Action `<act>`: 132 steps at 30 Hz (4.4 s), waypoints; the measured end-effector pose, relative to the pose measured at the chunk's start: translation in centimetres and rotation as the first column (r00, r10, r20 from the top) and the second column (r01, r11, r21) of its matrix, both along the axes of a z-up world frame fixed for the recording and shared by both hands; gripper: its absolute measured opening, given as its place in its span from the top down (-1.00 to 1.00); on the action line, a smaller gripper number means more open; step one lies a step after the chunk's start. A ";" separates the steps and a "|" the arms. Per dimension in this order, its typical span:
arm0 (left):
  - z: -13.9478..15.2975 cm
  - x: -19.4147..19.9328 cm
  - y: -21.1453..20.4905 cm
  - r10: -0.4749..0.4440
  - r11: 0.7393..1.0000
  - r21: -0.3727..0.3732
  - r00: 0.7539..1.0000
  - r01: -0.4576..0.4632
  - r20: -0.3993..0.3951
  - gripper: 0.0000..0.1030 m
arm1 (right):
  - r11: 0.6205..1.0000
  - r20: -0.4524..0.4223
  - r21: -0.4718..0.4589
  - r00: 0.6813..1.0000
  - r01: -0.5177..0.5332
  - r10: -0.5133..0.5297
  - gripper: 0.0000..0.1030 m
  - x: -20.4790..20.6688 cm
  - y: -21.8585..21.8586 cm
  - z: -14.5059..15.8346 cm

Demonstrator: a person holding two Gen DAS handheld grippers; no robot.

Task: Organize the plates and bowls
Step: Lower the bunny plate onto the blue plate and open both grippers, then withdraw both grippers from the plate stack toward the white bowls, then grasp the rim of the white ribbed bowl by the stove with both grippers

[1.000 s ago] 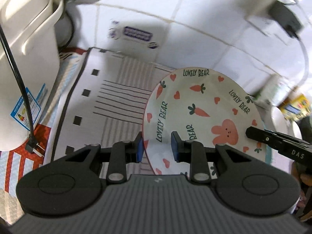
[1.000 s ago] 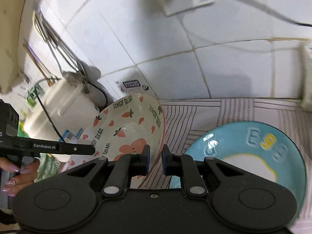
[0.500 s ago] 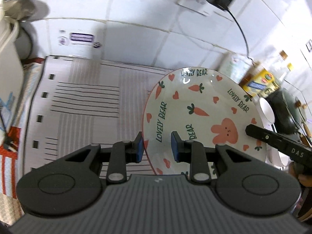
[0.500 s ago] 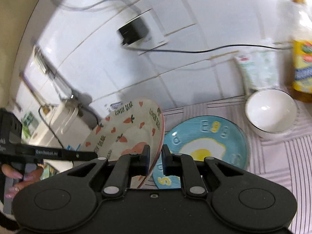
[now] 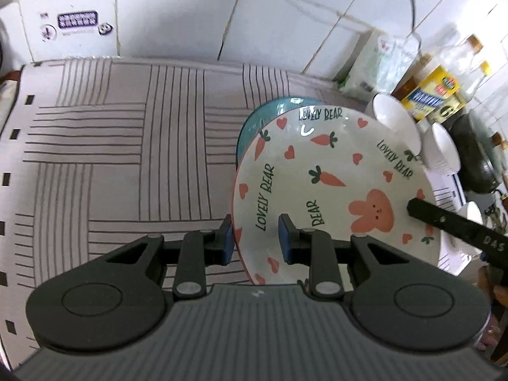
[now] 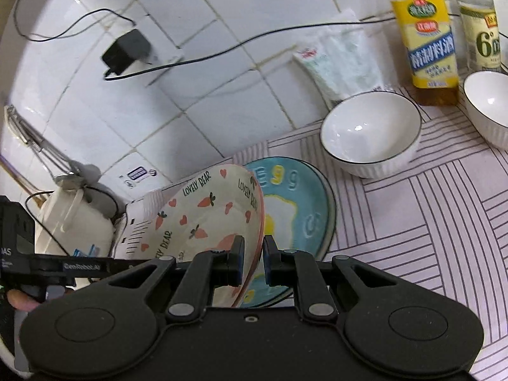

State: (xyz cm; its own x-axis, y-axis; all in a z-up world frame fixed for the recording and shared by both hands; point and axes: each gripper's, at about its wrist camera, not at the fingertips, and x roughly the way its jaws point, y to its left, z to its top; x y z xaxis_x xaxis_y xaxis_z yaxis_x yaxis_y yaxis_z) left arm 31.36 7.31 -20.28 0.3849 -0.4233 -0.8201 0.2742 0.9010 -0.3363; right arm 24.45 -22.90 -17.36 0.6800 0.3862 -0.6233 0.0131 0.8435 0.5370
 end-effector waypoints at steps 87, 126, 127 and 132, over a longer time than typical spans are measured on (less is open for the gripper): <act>5.7 -7.7 -10.7 -0.208 0.966 0.181 0.973 0.187 0.105 0.13 | 0.876 0.196 -0.465 0.980 0.130 -0.042 -0.08 -10.6 -1.2 5.3; 0.0 -12.4 -33.7 -0.360 0.931 -0.039 0.932 0.362 0.045 -0.71 | 0.827 0.105 -0.486 0.958 0.283 -0.266 -0.75 -17.6 -19.3 -6.2; -0.4 -12.2 -34.4 -0.354 0.933 -0.050 0.934 0.356 0.041 -0.71 | 0.828 0.111 -0.484 0.959 0.282 -0.262 -0.75 -17.5 -19.5 -6.6; -3.2 -11.2 -37.6 -0.336 0.937 -0.094 0.942 0.335 0.011 -0.67 | 0.813 0.160 -0.511 0.960 0.279 -0.229 -0.76 -16.3 -19.8 -8.6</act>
State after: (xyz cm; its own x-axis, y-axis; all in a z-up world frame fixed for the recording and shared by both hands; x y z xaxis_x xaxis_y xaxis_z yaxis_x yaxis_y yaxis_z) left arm 20.11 -30.29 -23.48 0.2030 -0.6019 -0.7724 0.5530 0.7214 -0.4168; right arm 8.12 -42.69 -25.96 0.7689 -0.1752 -0.6149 0.2406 0.9703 0.0244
